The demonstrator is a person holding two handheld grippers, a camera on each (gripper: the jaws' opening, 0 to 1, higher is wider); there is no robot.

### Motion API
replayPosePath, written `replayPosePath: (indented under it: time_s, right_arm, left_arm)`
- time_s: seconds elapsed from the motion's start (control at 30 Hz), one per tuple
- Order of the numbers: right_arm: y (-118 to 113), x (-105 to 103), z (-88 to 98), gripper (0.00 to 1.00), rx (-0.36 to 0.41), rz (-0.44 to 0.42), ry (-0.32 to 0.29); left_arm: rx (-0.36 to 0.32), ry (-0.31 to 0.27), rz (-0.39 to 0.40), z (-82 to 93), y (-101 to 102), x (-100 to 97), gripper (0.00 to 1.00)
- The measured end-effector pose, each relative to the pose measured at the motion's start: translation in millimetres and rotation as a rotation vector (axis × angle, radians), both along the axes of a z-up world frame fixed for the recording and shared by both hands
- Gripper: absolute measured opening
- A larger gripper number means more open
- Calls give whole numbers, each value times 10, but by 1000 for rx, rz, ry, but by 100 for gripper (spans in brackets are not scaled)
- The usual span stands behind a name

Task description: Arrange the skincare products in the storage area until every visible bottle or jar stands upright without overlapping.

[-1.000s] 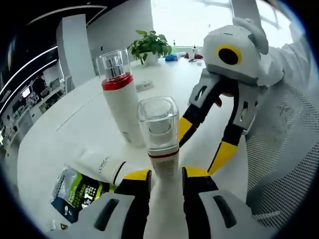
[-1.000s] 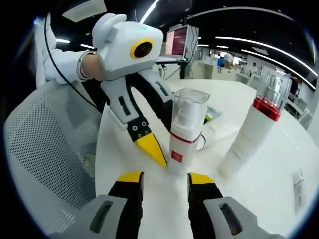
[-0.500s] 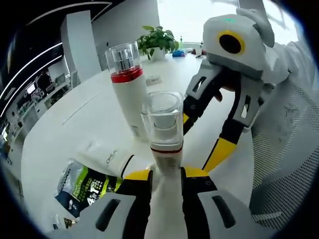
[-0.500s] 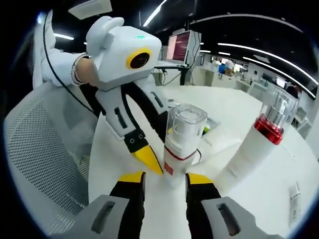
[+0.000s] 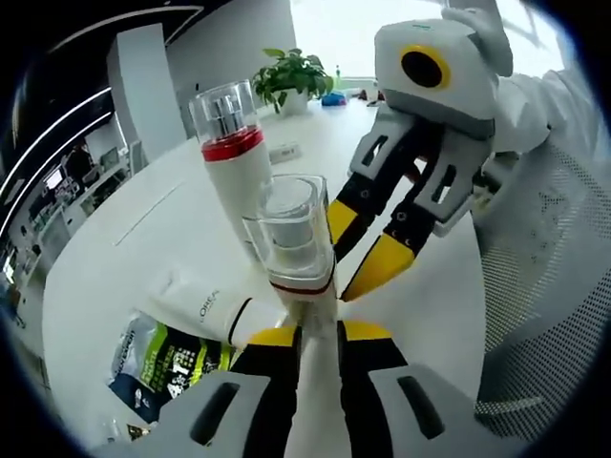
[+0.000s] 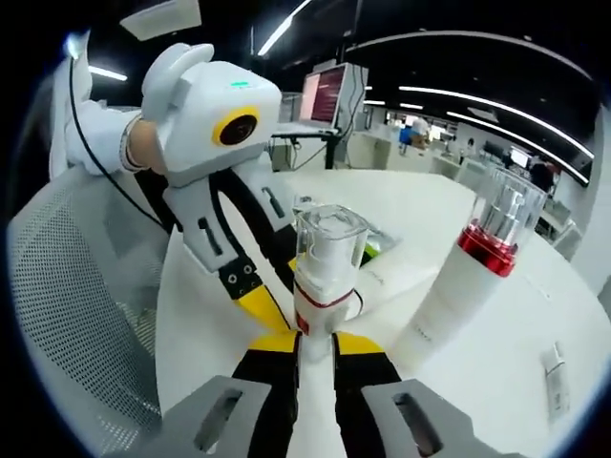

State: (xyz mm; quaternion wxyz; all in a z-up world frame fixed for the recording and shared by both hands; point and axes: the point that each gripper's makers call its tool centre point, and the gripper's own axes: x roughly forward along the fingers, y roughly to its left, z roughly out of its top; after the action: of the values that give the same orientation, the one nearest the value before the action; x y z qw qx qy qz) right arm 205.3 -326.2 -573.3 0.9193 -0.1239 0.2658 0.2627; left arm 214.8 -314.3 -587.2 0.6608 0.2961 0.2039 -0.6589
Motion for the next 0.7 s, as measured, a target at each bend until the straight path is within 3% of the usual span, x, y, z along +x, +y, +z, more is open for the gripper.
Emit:
replayPosePath:
  time_s: [0.33, 0.7]
  right_arm:
    - [-45, -42, -63, 4, -28, 2, 11]
    - [-325, -75, -58, 4, -48, -87, 10]
  left_arm:
    - [15, -24, -33, -20, -112, 3, 20]
    - [12, -12, -57, -59, -327, -52, 17]
